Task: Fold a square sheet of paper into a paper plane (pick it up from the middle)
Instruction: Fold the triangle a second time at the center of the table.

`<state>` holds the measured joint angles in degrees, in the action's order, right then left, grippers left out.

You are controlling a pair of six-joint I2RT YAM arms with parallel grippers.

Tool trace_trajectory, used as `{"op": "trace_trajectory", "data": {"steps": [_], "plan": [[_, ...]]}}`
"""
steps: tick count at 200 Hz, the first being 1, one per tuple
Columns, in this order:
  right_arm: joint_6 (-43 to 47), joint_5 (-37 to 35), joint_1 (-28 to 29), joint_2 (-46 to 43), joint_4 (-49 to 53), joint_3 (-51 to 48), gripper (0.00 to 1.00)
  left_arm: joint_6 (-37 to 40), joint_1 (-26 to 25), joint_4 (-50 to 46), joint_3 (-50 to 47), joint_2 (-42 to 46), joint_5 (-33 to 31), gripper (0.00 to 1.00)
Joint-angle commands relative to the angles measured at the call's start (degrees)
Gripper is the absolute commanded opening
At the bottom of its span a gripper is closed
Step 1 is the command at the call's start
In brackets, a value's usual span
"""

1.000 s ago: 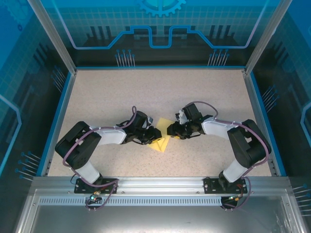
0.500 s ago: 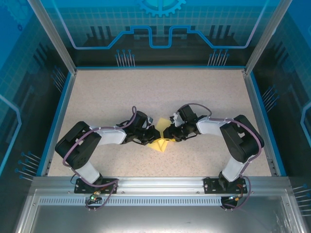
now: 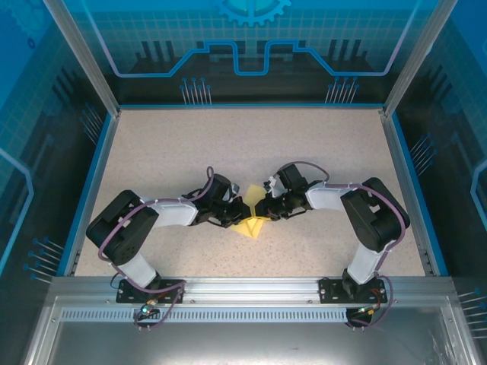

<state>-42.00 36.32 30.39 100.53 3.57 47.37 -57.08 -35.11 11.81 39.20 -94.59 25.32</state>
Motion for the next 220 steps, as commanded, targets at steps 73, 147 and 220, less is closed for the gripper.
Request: {"op": "trace_trajectory", "data": {"steps": [73, 147, 220], "plan": [[6.6, -7.1, 0.0, 0.5, 9.0, 2.7, 0.07, 3.0, -1.0, -3.6, 1.8, 1.9, -0.4, 0.07], [8.1, -9.3, 0.0, 1.7, 10.5, 4.7, 0.07, 2.9, -1.7, -2.1, 3.4, -1.3, 0.3, 0.06], [8.5, -10.3, -0.1, 2.7, 11.2, 5.5, 0.07, 2.8, -2.1, -1.9, 3.9, -3.1, 0.5, 0.06]]}}
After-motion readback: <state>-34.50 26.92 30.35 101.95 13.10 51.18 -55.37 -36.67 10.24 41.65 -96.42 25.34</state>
